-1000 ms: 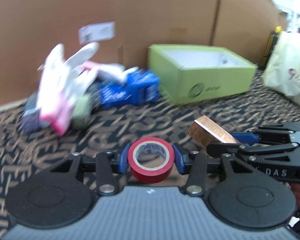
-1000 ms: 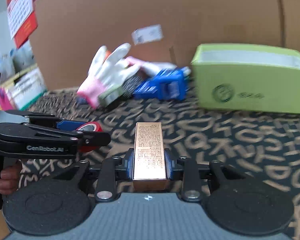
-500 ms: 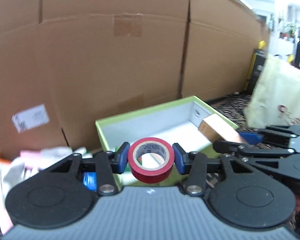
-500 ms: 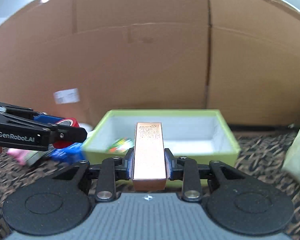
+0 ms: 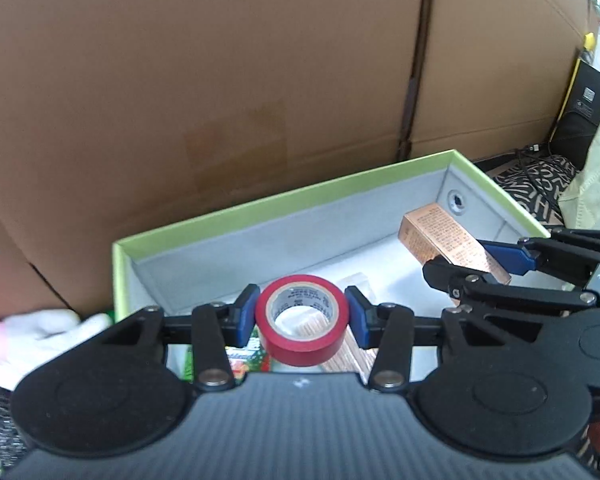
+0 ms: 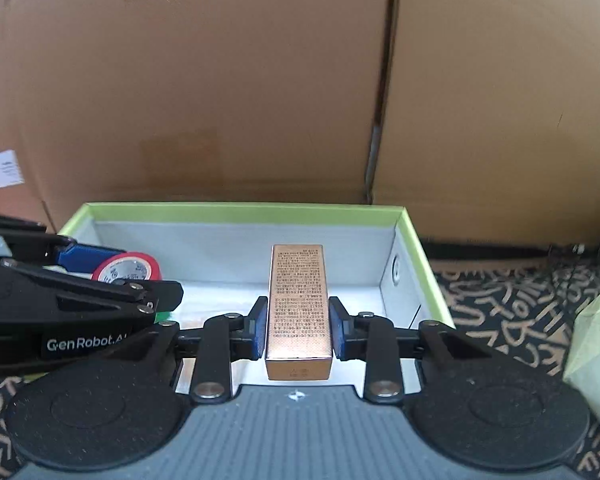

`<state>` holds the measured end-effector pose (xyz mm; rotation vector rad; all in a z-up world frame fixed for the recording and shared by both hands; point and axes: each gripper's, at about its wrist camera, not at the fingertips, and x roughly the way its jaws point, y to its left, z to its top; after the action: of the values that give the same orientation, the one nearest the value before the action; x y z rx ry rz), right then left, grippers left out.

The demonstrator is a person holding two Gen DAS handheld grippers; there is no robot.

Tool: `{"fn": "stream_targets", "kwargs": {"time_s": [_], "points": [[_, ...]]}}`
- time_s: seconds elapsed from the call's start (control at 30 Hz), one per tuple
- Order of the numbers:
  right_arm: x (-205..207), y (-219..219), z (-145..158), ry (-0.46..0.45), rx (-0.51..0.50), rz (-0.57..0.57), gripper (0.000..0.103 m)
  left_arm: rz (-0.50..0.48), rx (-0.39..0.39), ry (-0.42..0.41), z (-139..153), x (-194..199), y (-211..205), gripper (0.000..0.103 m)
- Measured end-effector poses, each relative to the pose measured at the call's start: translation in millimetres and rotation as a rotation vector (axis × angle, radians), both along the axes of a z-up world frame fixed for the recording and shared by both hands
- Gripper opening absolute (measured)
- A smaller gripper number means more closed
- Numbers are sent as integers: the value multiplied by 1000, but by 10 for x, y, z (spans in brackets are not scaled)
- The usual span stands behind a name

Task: Organize objects
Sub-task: 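Open both tools to drop the items into the lime-green box, then grasp the white glove with the left tool while the right tool grasps the olive-green box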

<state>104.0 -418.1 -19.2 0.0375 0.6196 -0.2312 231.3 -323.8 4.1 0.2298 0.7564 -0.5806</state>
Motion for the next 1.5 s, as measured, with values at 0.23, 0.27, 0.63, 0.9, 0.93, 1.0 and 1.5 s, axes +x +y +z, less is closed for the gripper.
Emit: {"fn": "stream_targets", "kwargs": {"time_s": [0.23,0.27,0.63,0.9,0.93,1.0,1.5], "points": [[104,-163,-121,30,0,-45,47,37,-114,-10,14,67,183,100],[50,-166,-74,10,8,-39,53,48,-146,-31,72,26,262,103],[-1071,173,237,-303,153,5,79,107,-158,-116,188,-872,1033,103],[-1364,804,-275,-217,187,93,79,226,-91,-85,-128,-1400,1887,103],[-1379,924,-333,-206,178,118,79,244,-90,-77,-148,-1439,2003,103],[-1384,1160,-431,-183,186,168,79,283,-78,-71,-206,-1506,2232,103],[-1371,1969,-512,-88,186,339,78,534,-60,-120,-148,-770,3301,60]]}}
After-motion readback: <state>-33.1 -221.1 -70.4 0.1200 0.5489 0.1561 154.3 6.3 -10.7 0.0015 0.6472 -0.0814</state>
